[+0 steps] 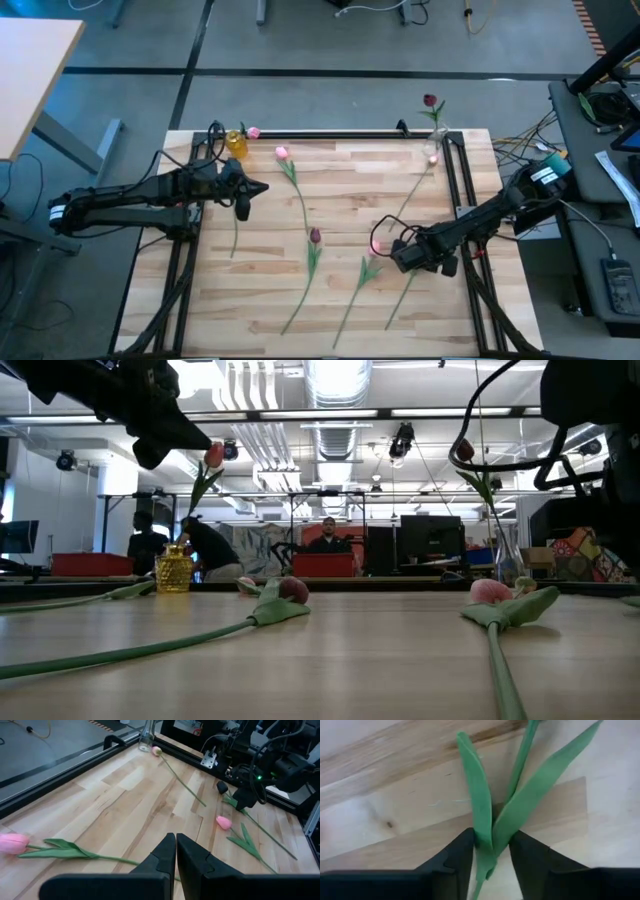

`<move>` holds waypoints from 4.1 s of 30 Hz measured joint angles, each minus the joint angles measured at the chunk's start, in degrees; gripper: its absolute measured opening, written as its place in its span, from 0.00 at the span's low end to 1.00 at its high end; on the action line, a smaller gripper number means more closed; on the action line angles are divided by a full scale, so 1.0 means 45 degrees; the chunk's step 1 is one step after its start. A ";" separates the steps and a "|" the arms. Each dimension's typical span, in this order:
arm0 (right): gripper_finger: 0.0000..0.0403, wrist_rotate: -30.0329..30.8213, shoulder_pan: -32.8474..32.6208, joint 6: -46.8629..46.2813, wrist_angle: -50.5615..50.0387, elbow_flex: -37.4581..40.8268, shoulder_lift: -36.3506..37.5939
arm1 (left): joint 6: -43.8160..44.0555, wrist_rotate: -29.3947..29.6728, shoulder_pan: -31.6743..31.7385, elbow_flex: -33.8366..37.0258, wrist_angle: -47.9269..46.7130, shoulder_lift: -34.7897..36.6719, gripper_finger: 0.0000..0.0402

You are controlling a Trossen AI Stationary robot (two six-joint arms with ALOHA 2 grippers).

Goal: Sort flowers into vase by color
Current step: Put the black tulip into the transparent vase

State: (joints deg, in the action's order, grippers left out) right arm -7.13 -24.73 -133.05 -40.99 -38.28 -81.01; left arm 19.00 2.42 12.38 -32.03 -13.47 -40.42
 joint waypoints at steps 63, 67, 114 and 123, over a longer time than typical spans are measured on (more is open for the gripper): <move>0.02 0.9389 1.2620 3.4386 0.7993 -0.1066 1.1120 | -0.0772 0.3931 0.0112 -0.0010 0.1904 -0.0170 0.00; 0.02 0.9403 1.3427 3.4279 0.9202 -0.0305 1.0871 | -0.0772 0.4016 0.0112 -0.0010 0.1900 -0.0165 0.00; 0.40 1.0626 1.5805 2.8882 0.5450 -0.0609 0.8213 | -0.1119 0.3908 0.0189 -0.0879 0.0461 -0.0165 0.00; 0.48 1.0124 1.5805 2.6815 0.1028 -0.2494 0.8145 | -0.1117 0.3551 0.0186 -0.0874 0.0408 -0.0165 0.00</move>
State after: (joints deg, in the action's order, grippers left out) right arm 38.43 46.39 -12.38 -36.36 -49.50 -44.36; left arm 13.98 18.39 13.22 -35.97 -11.64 -41.17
